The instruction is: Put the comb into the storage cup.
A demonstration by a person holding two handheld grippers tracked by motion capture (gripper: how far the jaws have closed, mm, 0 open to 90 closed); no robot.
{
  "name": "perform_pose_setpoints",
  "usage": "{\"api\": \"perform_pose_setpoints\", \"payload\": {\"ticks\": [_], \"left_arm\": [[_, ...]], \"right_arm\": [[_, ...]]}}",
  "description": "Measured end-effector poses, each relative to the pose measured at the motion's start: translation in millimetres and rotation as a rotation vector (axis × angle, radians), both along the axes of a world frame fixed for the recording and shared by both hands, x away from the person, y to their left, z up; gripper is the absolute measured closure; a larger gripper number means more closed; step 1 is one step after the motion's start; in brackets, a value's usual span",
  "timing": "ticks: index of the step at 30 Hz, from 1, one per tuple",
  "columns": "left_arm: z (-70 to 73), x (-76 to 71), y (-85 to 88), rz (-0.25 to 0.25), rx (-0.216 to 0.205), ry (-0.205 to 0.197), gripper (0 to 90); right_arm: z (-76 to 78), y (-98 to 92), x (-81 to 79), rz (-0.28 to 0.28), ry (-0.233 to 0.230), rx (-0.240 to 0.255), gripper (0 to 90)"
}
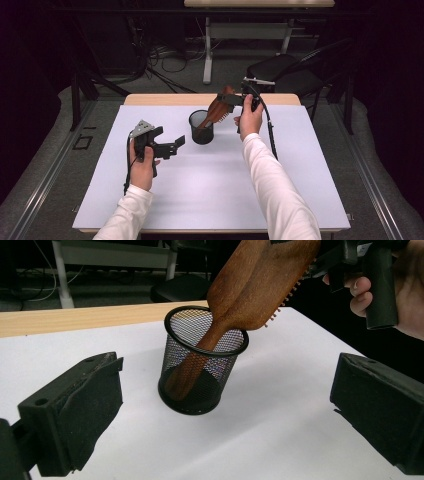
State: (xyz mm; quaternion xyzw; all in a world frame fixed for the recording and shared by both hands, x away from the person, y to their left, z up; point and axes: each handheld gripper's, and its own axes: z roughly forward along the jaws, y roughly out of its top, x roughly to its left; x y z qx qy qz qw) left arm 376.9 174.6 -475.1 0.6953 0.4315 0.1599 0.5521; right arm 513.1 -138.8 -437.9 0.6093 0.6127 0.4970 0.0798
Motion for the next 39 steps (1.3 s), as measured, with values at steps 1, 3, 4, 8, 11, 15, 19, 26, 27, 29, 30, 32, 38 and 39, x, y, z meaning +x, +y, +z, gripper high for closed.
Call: {"api": "perform_pose_setpoints", "payload": {"ticks": [1,3,4,8,11,15,19,26,27,29,30,32,38,39], "left_arm": [[0.1,-0.1,0.1,-0.001,0.0,0.0,0.4],[0.2,-0.2,-0.1,0.0,-0.002,-0.002,0.4],[0.2,-0.2,-0.1,-0.001,-0.002,-0.002,0.4],[0.2,-0.2,-0.2,-0.001,-0.002,-0.001,0.4],[0.2,-0.3,-0.3,-0.001,-0.002,-0.002,0.4],[0.4,-0.3,-0.3,-0.001,-0.003,-0.002,0.3],[0.5,0.2,-0.4,-0.001,-0.005,0.0,0.3],[-0.5,2.5,0.2,0.001,-0.011,0.004,0.3],[-0.4,2.6,0.4,0.001,-0.012,0.004,0.4],[-0.4,2.7,0.7,0.0,-0.011,0.006,0.3],[-0.3,2.6,0.8,-0.001,-0.011,0.008,0.3],[-0.1,2.6,0.9,-0.005,-0.016,0.012,0.3],[1.3,3.7,2.4,-0.007,-0.022,0.016,0.4],[1.7,3.8,2.9,-0.005,-0.025,0.018,0.4]], "right_arm": [[-0.1,0.1,-0.1,0.001,-0.001,-0.001,0.0],[-0.1,0.4,-0.2,0.007,-0.003,-0.005,0.0],[0.2,0.7,-0.5,0.009,-0.004,-0.006,0.0],[0.9,0.7,-1.1,0.015,-0.011,-0.007,0.0],[1.3,0.1,-1.4,0.017,-0.014,-0.007,0.0],[2.0,-0.4,-1.7,0.019,-0.011,-0.005,0.0],[2.8,-0.8,-2.3,0.022,-0.014,-0.011,0.0],[5.4,-2.9,-4.1,0.037,-0.012,-0.028,0.0],[6.1,-3.1,-4.6,0.041,-0.015,-0.036,0.0],[8.1,-3.7,-5.8,0.042,-0.019,-0.04,0.0],[8.9,-4.2,-6.3,0.043,-0.023,-0.04,0.0],[10.9,-5.4,-7.2,0.047,-0.024,-0.042,0.0],[18.8,-9.8,-10.9,0.08,-0.035,-0.082,0.0],[20.3,-10.7,-11.7,0.085,-0.037,-0.089,0.0]]}}
